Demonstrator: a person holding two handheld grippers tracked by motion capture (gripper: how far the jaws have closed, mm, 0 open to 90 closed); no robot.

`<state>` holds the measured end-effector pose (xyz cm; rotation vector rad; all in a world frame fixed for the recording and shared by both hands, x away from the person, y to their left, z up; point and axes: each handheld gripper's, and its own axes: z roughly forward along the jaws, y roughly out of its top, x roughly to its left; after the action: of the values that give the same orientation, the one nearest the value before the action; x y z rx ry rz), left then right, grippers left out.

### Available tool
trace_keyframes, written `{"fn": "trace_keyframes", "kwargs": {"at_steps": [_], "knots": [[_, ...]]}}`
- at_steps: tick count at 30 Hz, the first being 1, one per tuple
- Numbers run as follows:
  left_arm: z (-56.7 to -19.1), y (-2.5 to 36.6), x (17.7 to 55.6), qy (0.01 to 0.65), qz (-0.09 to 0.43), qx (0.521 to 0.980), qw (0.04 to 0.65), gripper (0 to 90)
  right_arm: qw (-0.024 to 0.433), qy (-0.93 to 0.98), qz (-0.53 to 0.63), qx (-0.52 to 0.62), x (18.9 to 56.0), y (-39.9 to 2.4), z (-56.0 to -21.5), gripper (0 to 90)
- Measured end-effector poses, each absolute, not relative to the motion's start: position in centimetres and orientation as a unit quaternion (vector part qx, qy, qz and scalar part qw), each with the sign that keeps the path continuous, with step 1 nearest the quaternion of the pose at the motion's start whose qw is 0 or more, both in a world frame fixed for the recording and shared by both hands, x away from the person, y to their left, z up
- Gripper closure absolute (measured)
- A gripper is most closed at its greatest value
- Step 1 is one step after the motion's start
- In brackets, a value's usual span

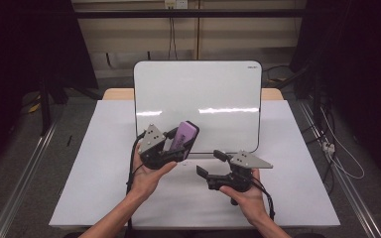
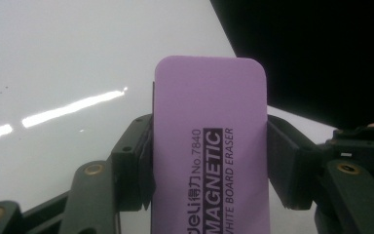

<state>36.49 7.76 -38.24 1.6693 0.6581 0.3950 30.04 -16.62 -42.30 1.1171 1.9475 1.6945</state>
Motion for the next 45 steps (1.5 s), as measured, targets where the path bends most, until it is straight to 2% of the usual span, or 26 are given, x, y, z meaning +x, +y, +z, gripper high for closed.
{"fn": "trace_keyframes", "kwargs": {"at_steps": [11,14,29,42,45], "knots": [[-38.6,7.2,36.5,0.278,0.173,0.727,0.603,41.1,0.138,0.676,0.609,0.391,31.1,-13.7,-42.5,27.6],[-38.7,7.1,36.4,0.275,0.172,0.729,0.603,41.1,0.144,0.676,0.609,0.389,31.3,-13.4,-42.4,29.9],[-39.3,6.6,36.4,0.266,0.166,0.736,0.601,41.1,0.123,0.648,0.625,0.417,32.2,-13.2,-43.2,58.3],[-39.4,6.4,36.4,0.269,0.165,0.738,0.596,40.4,0.113,0.638,0.623,0.438,32.3,-13.5,-43.4,63.7],[-39.5,6.5,36.5,0.269,0.161,0.742,0.592,34.3,0.117,0.643,0.619,0.436,32.2,-13.6,-43.3,64.0]]}}
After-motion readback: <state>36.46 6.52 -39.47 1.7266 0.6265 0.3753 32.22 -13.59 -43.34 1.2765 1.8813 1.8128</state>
